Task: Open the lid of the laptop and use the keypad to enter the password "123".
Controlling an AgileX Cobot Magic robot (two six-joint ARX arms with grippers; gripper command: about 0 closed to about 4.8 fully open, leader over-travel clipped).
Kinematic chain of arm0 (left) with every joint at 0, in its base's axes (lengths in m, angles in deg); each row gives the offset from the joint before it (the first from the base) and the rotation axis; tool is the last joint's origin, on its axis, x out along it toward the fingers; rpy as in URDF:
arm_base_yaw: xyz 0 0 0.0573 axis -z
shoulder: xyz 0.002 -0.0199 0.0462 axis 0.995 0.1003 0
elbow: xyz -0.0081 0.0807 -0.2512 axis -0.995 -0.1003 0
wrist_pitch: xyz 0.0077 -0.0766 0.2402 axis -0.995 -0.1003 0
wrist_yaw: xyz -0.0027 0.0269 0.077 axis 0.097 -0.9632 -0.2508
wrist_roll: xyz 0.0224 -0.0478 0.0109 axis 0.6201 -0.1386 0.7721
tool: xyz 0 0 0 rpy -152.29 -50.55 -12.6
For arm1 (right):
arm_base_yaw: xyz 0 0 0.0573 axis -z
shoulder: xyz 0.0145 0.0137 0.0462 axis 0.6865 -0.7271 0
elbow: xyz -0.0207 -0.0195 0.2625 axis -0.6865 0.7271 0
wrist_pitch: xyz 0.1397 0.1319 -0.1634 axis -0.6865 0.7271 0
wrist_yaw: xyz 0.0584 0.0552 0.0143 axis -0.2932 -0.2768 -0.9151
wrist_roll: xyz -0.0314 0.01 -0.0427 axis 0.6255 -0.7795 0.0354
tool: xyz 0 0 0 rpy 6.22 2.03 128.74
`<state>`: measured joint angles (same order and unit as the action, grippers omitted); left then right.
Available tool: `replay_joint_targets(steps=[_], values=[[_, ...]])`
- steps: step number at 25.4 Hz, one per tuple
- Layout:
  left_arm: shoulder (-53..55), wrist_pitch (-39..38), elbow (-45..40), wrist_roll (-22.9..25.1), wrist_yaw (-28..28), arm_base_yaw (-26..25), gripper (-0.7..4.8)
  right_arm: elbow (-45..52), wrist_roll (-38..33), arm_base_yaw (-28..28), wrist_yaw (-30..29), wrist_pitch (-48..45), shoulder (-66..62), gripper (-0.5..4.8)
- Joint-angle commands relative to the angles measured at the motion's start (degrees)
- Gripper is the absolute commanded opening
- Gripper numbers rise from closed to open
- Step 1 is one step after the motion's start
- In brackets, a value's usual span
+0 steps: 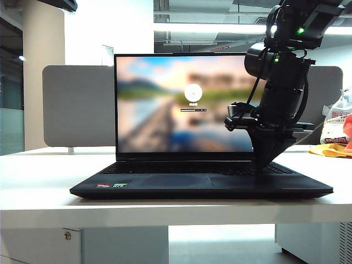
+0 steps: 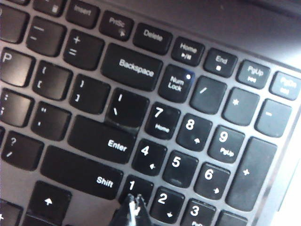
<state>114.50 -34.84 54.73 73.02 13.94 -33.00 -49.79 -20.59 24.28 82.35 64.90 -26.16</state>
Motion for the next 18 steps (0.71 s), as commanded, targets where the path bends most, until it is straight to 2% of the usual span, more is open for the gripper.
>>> replay_joint_targets(steps=[1,9,18], values=[[-0.1,0.4,0.0,0.0,-0.2,0.0,-0.04,-0.2,0.2,-0.1,0.3,1.0,0.5,-0.06],[-0.1,0.3,0.0,0.0,0.0,0.0,-0.05,-0.1,0.9,0.2,3.0,-0.1,2.4,-0.05],[-0.1,0.4,0.0,0.0,-0.1,0.0,-0.04,-0.1,0.8,0.9,2.5,1.0,-0.1,-0.05]])
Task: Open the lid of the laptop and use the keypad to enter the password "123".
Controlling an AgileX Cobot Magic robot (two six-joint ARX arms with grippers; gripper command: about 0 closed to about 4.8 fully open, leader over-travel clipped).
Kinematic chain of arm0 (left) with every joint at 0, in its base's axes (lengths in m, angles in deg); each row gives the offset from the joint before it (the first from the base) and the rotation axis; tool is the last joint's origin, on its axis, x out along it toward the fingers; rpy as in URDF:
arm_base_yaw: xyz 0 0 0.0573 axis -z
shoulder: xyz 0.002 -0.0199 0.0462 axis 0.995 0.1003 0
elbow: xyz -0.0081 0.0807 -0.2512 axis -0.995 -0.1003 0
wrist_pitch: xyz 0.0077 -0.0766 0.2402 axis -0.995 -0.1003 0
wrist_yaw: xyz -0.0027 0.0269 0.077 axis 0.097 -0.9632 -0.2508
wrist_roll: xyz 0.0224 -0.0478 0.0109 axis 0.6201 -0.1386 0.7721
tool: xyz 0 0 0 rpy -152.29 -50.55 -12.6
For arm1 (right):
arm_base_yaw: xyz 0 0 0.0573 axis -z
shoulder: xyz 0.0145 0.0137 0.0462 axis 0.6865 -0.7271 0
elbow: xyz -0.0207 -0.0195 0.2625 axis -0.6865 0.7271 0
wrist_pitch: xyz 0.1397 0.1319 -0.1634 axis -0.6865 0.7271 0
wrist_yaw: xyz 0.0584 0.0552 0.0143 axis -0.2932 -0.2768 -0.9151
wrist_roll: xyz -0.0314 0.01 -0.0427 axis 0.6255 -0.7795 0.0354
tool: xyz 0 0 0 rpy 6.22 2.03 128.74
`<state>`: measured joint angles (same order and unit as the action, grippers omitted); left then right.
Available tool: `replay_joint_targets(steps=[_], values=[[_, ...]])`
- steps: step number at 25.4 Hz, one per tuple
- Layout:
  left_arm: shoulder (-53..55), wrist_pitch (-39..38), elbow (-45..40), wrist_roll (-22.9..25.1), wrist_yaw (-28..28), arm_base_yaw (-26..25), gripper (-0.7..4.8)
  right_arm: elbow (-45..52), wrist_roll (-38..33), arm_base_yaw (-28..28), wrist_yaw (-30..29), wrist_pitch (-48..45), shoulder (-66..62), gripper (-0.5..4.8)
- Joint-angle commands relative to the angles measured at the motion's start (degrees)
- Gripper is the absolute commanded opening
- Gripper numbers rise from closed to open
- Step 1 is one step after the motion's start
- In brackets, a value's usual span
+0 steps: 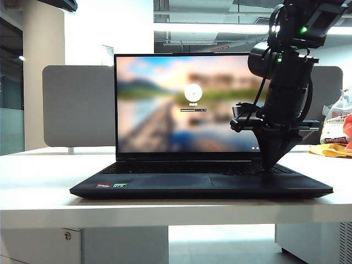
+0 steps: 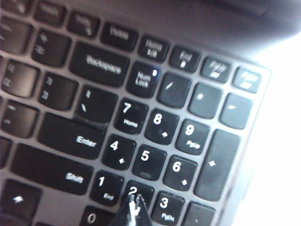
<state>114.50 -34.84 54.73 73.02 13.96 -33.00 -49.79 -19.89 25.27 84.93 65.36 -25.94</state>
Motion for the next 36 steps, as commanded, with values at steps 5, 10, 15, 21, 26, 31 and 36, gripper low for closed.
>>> replay_joint_targets(steps=[5,10,15,21,26,31,36], values=[[-0.2,0.4,0.0,0.0,-0.1,0.0,-0.04,-0.2,1.0,-0.1,1.6,0.8,1.8,-0.05],[-0.2,0.4,0.0,0.0,-0.1,0.0,-0.04,-0.1,1.0,0.3,1.6,0.3,3.2,-0.05],[-0.2,0.4,0.0,0.0,0.0,0.0,-0.04,-0.1,1.0,1.2,1.6,-0.5,2.9,-0.05],[-0.2,0.4,0.0,0.0,-0.1,0.0,-0.05,0.2,1.0,1.7,1.5,-0.5,2.1,-0.05],[-0.2,0.5,0.0,0.0,-0.1,0.0,-0.04,0.2,1.0,1.7,1.2,-0.4,1.0,-0.05],[-0.2,0.8,0.0,0.0,-0.1,0.0,-0.04,0.3,1.0,1.7,-0.1,0.8,-0.9,-0.05],[-0.2,0.8,0.0,0.0,-0.2,0.0,-0.04,0.3,1.0,1.7,0.2,1.3,-0.5,-0.05]])
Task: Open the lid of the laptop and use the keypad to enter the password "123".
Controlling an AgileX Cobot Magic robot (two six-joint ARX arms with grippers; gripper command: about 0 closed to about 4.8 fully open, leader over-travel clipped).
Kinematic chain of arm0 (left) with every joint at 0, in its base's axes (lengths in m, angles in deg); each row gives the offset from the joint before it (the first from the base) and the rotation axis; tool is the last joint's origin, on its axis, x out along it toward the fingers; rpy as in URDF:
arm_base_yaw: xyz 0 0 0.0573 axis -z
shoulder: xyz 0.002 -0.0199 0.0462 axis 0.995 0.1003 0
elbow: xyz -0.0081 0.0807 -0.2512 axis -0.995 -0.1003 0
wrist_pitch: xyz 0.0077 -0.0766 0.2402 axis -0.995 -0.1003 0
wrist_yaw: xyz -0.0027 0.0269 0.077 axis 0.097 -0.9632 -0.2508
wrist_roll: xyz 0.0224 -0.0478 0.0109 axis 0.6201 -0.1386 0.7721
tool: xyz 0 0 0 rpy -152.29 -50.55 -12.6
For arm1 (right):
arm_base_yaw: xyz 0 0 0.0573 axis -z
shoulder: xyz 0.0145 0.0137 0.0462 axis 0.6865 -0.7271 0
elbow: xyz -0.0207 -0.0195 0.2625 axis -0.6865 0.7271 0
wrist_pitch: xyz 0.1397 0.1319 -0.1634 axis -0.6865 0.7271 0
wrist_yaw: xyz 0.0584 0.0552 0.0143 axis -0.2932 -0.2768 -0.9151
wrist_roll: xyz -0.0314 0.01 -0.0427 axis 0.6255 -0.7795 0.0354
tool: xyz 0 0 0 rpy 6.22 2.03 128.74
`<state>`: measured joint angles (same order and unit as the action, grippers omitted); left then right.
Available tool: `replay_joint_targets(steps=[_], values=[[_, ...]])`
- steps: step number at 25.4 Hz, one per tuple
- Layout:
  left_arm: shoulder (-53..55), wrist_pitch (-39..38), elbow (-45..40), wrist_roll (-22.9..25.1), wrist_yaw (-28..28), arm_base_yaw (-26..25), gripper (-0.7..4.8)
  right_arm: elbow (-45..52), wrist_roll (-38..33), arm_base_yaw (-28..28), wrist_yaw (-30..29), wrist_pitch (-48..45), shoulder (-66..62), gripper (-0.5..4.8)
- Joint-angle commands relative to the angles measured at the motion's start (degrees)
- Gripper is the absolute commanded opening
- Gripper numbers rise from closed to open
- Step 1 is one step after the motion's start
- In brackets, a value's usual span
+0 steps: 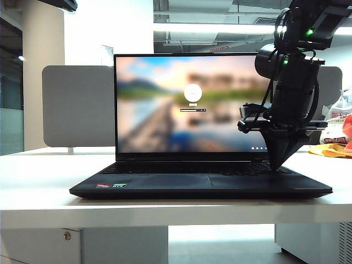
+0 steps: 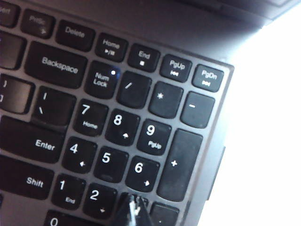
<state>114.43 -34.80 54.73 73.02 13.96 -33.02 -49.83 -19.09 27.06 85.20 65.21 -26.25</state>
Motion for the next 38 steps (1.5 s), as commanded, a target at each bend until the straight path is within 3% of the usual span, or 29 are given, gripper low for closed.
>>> replay_joint_targets(steps=[1,7,13,18,27,38], values=[[-0.1,0.7,0.0,0.0,-0.2,0.0,-0.04,0.3,0.2,-0.1,0.3,1.4,0.6,-0.05],[-0.2,2.2,0.0,0.5,-1.7,0.0,-0.02,0.3,0.2,-0.1,1.4,-3.4,14.3,-0.05],[-2.7,3.2,0.0,1.7,-3.8,0.0,-0.02,1.4,0.1,-0.1,1.3,-2.1,24.5,-0.05],[-8.2,-1.0,0.0,2.0,-7.2,0.0,-0.02,10.9,-0.6,-0.2,1.1,-3.1,34.3,-0.05],[-13.8,-13.4,-0.9,-0.3,-9.0,-0.1,-0.02,40.6,-5.9,-2.6,1.2,-6.0,65.9,-0.05],[-13.8,-11.5,-0.9,-0.1,-9.0,0.0,-0.02,43.4,-5.9,-2.6,1.1,-2.6,76.7,-0.05]])
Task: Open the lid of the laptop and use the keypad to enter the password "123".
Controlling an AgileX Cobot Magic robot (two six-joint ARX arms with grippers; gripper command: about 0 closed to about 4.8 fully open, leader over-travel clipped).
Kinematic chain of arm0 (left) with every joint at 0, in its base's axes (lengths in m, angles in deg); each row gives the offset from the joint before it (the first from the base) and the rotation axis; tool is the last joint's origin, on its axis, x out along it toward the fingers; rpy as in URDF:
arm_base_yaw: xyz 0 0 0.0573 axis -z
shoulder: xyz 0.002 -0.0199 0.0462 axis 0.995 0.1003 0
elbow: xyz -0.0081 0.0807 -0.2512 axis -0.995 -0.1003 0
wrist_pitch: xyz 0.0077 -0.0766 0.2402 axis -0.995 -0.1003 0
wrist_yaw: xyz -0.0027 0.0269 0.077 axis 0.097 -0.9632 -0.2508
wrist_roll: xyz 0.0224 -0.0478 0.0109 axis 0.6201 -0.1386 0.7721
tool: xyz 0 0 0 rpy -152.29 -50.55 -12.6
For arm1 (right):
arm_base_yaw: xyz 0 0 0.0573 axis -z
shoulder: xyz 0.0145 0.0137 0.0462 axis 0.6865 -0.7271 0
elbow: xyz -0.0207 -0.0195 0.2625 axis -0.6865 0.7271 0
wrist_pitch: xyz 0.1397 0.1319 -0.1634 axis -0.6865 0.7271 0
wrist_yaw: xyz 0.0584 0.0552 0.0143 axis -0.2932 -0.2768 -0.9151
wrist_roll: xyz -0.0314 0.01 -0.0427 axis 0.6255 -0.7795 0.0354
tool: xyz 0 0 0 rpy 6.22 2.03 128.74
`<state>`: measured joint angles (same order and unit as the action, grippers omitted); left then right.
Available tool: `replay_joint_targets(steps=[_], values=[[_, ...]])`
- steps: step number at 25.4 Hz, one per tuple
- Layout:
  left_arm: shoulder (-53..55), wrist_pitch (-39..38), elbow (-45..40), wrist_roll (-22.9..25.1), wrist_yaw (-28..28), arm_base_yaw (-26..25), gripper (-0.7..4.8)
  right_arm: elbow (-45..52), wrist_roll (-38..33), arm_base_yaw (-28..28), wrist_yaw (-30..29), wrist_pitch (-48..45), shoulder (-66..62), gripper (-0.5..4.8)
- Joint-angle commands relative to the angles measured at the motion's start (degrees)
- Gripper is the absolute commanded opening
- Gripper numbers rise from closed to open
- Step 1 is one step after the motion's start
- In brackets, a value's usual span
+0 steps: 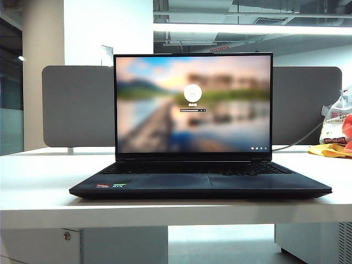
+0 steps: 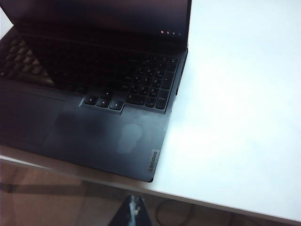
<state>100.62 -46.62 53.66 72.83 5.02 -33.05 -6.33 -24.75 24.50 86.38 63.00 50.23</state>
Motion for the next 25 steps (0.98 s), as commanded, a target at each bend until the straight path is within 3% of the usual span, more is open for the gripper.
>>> replay_joint_targets(steps=[1,6,9,17,22,25], values=[[0.0,0.3,0.2,0.1,-0.1,0.0,-0.02,-0.1,-0.2,-0.1,0.0,-0.4,0.3,-0.05],[-0.1,0.2,0.2,1.6,-0.3,-0.1,-0.02,-0.1,-0.2,-0.1,0.0,-0.3,0.2,-0.05],[-0.2,0.2,0.2,3.5,-1.8,-3.5,-0.02,-0.1,-0.2,-0.1,0.0,-0.3,0.2,-0.05],[-0.2,0.7,0.0,1.5,1.9,-21.9,-0.02,-0.1,-0.2,-0.1,0.0,-0.1,0.2,-0.05],[-0.8,10.3,-4.9,3.6,8.8,-33.6,-0.02,-0.1,-0.2,-0.1,0.0,-0.1,0.2,-0.05],[-2.2,18.0,-10.5,5.2,16.3,-40.0,-0.02,-0.1,-0.2,-0.1,0.0,0.0,0.2,-0.05]])
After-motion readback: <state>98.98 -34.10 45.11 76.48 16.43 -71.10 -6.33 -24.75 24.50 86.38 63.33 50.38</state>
